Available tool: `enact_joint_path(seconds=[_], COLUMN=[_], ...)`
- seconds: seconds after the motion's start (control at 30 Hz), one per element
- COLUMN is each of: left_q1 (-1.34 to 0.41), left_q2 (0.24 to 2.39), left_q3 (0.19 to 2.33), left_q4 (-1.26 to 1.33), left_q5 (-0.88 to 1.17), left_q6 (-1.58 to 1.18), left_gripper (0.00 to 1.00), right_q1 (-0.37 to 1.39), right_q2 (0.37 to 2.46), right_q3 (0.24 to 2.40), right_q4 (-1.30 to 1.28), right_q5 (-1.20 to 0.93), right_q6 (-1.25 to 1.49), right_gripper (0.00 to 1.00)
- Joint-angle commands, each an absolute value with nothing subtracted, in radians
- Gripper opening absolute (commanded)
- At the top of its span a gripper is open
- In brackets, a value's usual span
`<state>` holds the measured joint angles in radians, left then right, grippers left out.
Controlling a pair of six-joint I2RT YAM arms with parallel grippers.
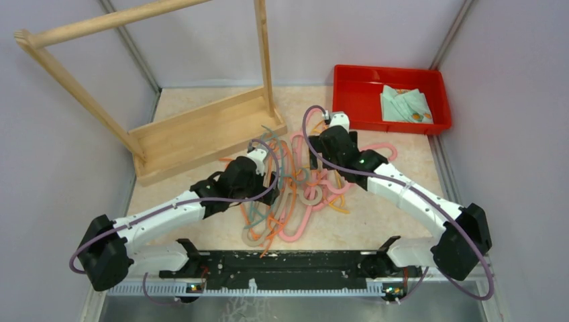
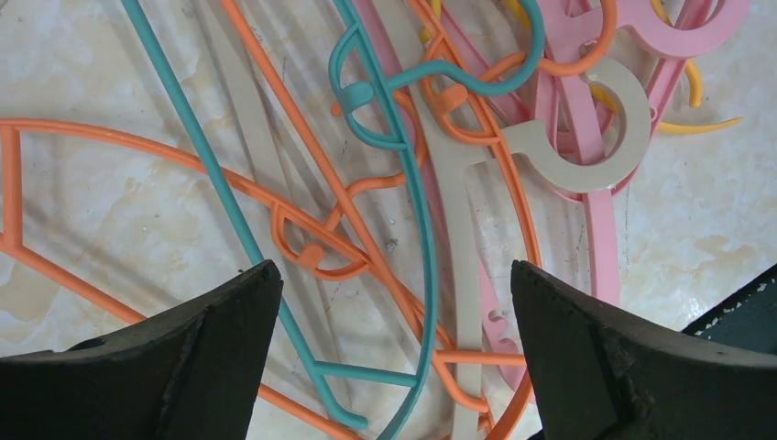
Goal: Organize the hangers
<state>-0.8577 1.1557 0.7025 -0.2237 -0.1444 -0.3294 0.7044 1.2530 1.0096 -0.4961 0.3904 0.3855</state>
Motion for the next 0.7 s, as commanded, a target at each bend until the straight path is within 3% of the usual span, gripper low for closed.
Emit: enact_joint_path(seconds=[0.0, 0.5, 0.67], left_q1=[-0.866, -0.887, -0.907], left_q2=[1.142, 1.151, 1.205], left_q3=[0.697, 0.701, 0.687], left_q4=[-0.227, -0.234, -0.233], left_q5=[-0.173, -0.198, -0.213], left_q6=[-0.333, -0.324, -0.329], left_gripper=[1.0, 1.0, 0.93], right_q1=[0.712, 0.712, 0.712], right_q2=[1.221, 1.106, 1.106], right_q3=[1.052, 0.933, 0.932], right_q4=[-0.48, -0.38, -0.387], right_q5=[0.432, 0.437, 0.447], right_q6=[0.376, 0.325, 0.329], right_gripper=[0.99, 0.98, 0.97])
